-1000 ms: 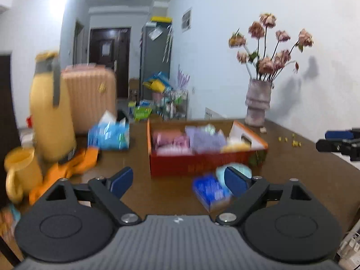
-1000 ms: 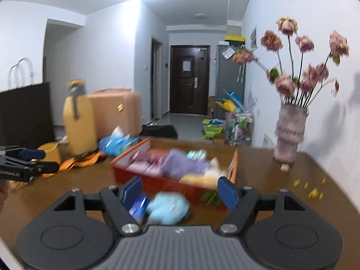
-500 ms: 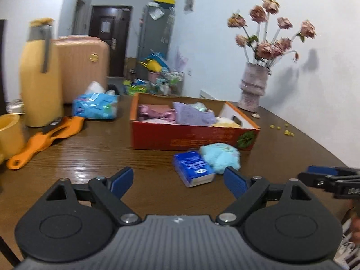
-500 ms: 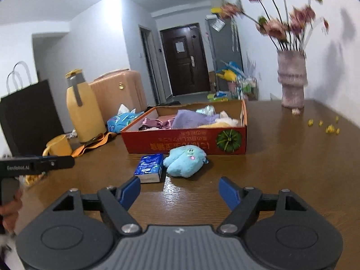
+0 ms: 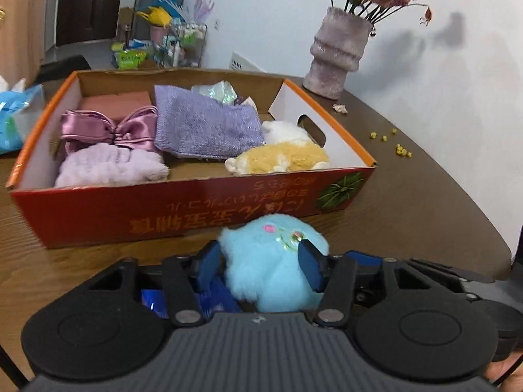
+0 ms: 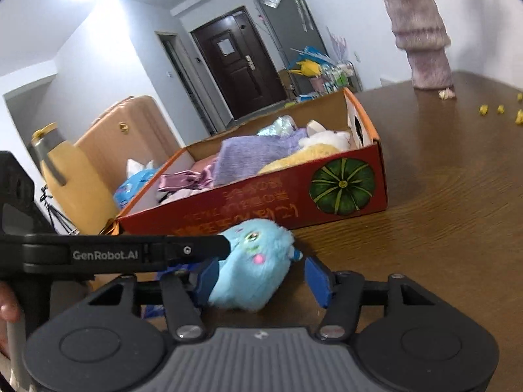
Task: Organize soft objects
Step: 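Close both grippers together on the light-blue fuzzy plush, then carry the light-blue plush into the red box and open both grippers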
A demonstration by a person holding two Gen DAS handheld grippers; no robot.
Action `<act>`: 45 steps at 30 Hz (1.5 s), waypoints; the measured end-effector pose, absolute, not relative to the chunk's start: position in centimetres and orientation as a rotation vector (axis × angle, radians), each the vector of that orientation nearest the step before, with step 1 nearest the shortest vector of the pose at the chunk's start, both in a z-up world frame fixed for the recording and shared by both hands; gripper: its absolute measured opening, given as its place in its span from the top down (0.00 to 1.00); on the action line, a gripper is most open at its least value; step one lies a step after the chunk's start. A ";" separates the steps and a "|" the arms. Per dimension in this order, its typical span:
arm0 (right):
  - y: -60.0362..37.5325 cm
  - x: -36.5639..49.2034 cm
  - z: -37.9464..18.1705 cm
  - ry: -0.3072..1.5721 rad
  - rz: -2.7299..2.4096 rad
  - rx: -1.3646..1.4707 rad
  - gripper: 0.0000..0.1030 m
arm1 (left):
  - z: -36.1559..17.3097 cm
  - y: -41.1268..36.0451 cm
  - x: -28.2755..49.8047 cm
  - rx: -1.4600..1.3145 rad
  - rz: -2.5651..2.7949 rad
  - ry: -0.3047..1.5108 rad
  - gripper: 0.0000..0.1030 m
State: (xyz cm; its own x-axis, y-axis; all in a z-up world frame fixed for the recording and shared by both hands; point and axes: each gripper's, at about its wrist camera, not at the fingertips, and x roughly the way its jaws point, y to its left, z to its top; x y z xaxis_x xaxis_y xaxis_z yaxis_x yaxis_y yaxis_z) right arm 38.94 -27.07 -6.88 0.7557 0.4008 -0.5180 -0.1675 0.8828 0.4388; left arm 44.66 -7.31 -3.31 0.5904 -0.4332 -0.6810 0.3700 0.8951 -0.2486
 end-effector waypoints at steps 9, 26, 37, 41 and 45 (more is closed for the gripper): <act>-29.1 41.4 -8.8 0.665 0.322 0.531 0.60 | -5.0 -6.5 47.8 -0.262 -0.502 0.901 0.52; -29.0 32.0 -5.0 0.633 0.462 0.540 0.71 | -1.3 -3.0 33.4 -0.427 -0.546 0.790 0.74; -27.9 26.1 -3.0 0.587 0.480 0.503 0.72 | 0.3 -1.5 27.9 -0.445 -0.528 0.727 0.74; -27.3 27.2 -1.1 0.544 0.476 0.454 0.72 | 2.3 -1.7 29.9 -0.383 -0.532 0.662 0.74; -26.1 31.4 1.4 0.475 0.462 0.399 0.72 | 5.4 -1.4 35.0 -0.300 -0.534 0.591 0.74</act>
State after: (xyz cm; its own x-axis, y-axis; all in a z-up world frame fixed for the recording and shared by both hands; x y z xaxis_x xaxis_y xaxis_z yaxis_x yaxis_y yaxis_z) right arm 31.36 -26.06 1.45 0.7911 0.5077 -0.3412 -0.3275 0.8227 0.4647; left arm 34.96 -1.37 5.42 0.7013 -0.5553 -0.4469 0.3885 0.8235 -0.4135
